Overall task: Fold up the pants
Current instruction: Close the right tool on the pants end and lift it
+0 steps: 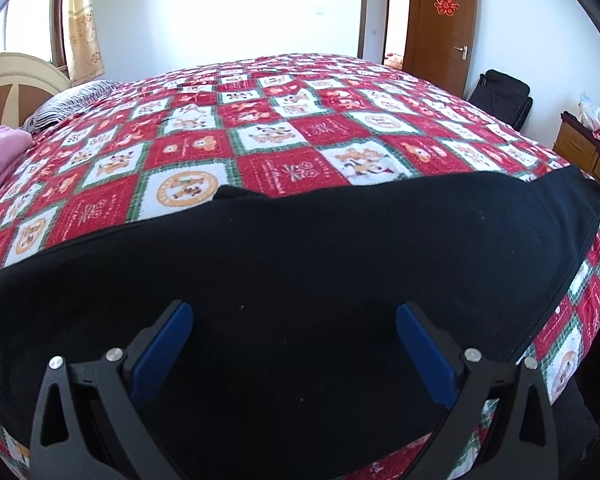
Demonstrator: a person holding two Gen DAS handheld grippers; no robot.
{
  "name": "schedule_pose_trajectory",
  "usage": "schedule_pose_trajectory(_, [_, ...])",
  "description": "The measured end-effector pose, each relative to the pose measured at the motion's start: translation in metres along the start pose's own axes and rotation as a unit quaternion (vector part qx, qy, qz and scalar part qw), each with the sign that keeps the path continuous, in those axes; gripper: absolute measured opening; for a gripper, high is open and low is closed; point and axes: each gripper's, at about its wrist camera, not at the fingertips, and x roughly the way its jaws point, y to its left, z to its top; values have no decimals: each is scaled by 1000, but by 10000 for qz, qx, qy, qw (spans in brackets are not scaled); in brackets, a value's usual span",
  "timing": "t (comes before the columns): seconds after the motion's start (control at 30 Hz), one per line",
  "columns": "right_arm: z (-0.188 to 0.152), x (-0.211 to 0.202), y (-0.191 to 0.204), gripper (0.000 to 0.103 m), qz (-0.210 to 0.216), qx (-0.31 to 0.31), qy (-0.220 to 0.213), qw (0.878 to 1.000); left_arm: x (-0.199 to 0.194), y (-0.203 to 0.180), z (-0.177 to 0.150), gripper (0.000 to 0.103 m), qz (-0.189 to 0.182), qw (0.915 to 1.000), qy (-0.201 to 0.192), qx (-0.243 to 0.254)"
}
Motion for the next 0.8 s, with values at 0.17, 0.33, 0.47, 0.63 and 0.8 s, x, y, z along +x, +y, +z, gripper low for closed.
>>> schedule_pose_trajectory(0.17, [-3,7,-1,40,248,-66,-88,9996,1,-1,0,103,20,10000,5,-5])
schedule_pose_trajectory(0.33, [-5,14,-1,40,460,-198,-179,9986,1,-1,-1,103,3,10000,-6,-30])
schedule_pose_trajectory(0.47, [-7,16,2,25,375,-351,-232,9984,0,1,-3,103,-30,10000,-16,-33])
schedule_pose_trajectory(0.63, [-5,12,-9,13,791,-37,-334,9963,-10,9,-3,103,-212,9993,38,-311])
schedule_pose_trajectory(0.8, [-9,0,9,13,1064,-158,-518,9928,-15,18,-6,103,-316,9978,35,-578])
